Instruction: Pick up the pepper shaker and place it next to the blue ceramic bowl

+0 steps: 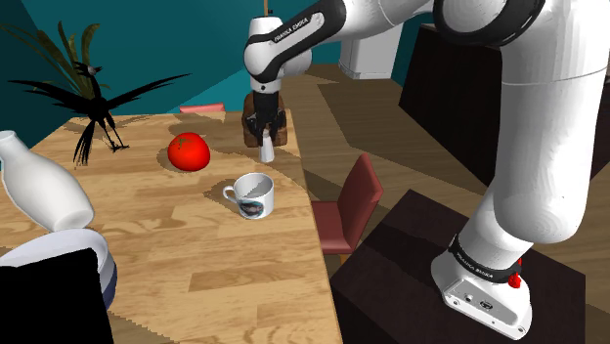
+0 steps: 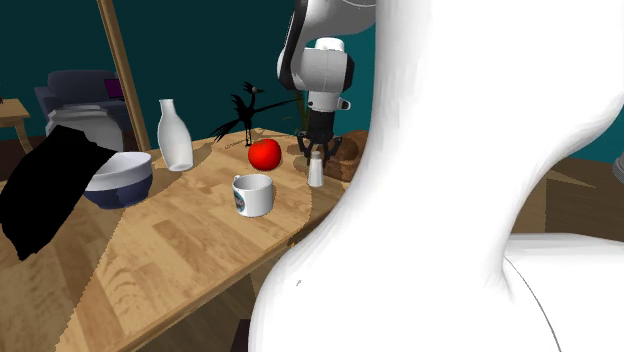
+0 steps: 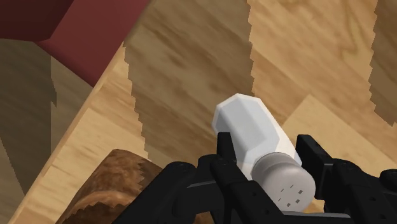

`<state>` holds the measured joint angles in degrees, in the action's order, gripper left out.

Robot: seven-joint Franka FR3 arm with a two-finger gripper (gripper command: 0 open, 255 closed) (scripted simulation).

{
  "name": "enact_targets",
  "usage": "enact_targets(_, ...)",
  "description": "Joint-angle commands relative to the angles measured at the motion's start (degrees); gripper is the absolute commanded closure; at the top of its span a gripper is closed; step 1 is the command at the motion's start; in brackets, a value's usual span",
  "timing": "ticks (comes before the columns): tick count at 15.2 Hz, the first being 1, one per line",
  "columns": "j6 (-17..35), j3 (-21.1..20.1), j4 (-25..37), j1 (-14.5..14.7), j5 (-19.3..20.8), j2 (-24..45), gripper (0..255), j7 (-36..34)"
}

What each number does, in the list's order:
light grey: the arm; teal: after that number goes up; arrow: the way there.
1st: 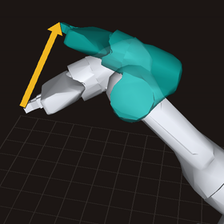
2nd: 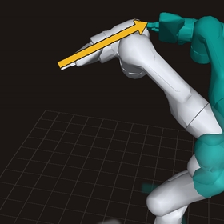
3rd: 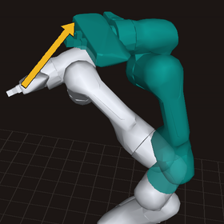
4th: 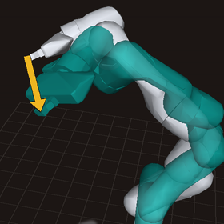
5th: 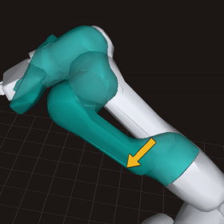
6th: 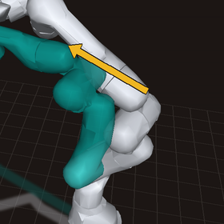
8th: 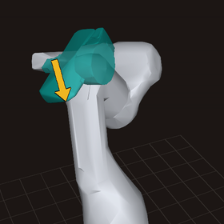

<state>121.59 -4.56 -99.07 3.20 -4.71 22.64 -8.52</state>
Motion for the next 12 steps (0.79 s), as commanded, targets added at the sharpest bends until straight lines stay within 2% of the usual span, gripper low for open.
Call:
enact_targets(1,-1.15,-0.02,0.56,0.03,0.02,-0.61,255,-0.16)
enact_targets(12,-8.53,-0.04,5.21,-0.05,0.09,-3.35,255,-0.75)
